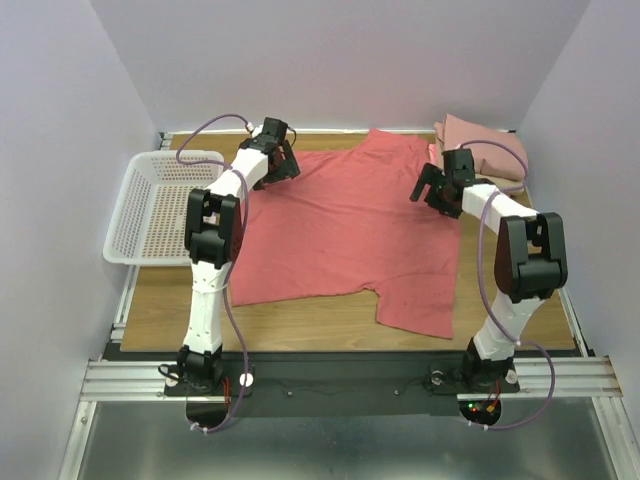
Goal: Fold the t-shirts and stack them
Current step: Flatten the tshirt out
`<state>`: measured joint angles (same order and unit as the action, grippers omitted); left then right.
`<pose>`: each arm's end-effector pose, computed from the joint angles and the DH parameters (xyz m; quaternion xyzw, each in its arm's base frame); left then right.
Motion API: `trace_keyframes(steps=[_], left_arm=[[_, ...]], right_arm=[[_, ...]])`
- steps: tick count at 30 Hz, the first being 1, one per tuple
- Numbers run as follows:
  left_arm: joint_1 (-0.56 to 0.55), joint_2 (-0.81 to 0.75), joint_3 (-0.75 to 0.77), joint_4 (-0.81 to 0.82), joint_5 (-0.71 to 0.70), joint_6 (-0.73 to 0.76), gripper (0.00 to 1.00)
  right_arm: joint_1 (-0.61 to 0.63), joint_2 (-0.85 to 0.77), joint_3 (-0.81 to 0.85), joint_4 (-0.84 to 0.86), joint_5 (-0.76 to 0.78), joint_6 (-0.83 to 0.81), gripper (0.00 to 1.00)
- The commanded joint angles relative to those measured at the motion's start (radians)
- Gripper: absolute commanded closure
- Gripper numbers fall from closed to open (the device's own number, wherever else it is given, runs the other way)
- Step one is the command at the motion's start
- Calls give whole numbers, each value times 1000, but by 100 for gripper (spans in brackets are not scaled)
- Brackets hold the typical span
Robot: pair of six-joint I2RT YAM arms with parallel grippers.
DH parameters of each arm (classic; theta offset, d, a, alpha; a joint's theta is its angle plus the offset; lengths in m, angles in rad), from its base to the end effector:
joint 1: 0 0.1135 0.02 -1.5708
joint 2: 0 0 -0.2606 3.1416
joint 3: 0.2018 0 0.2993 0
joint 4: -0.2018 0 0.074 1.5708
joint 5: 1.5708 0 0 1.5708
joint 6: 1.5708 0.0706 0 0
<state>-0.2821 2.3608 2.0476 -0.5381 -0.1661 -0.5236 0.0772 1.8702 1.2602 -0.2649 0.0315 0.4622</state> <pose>0.5769 -0.1550 0.1556 -0.1413 0.9225 -0.0661 0.3532 0.4630 0.0336 0.1327 0.1851 0.9216 0.0766 0.3326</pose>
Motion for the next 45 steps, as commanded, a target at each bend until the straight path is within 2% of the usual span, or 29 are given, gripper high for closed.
trace_keyframes(steps=[1,2,3,5,6,7,8,9,11,12,16,17,18,19,22,23,26,30,34,38,45], left_arm=[[-63,-283,-24,-88,-83,10,2],[-77,-334,-65,-91,-107,-10,2],[-109,-451,-184,-86,-127,-44,2],[-140,-582,-336,-47,-161,-93,2],[-158,-712,-418,-33,-167,-117,2],[-192,-776,-581,-16,-185,-186,2],[-213,-837,-655,-22,-200,-222,2],[-247,-951,-802,-46,-231,-315,2],[-272,-1056,-944,-78,-230,-413,2],[-279,-1154,-1081,-89,-213,-453,2],[-301,-1343,-1329,-185,-191,-581,2],[-302,-1397,-1359,-219,-200,-658,2],[-302,-1425,-1385,-250,-202,-680,2],[-302,-1454,-1424,-206,-175,-681,2],[-301,-1508,-1439,-241,-236,-782,2],[-301,-1496,-1436,-246,-252,-829,1],[-293,-1448,-1419,-267,-279,-845,2],[-276,-1326,-1380,-319,-300,-927,2],[-269,-1233,-1348,-298,-305,-940,2],[-200,-1200,-1392,-129,-222,-801,2],[-129,-1169,-1446,-111,-202,-777,12]], right_arm=[[53,-220,59,-48,54,-19,0],[59,-268,39,-53,61,-16,0],[62,-311,7,-57,64,-7,0],[75,-469,-121,-62,68,38,0],[81,-520,-168,-62,68,52,0],[91,-583,-270,-68,65,78,0],[95,-686,-313,-77,59,88,0],[98,-753,-355,-88,58,107,0],[101,-853,-465,-132,56,127,0],[101,-959,-499,-149,53,138,0],[101,-1126,-584,-218,56,182,0],[101,-1140,-594,-235,50,187,0],[99,-1149,-594,-238,39,190,0],[101,-1155,-604,-240,16,196,0],[101,-1143,-613,-240,4,211,0],[101,-1140,-614,-240,8,211,0],[101,-1132,-613,-241,41,210,0],[101,-1105,-605,-240,80,214,0],[101,-1068,-576,-240,107,204,0],[101,-1046,-562,-243,139,191,0],[101,-1046,-545,-243,202,193,0]])
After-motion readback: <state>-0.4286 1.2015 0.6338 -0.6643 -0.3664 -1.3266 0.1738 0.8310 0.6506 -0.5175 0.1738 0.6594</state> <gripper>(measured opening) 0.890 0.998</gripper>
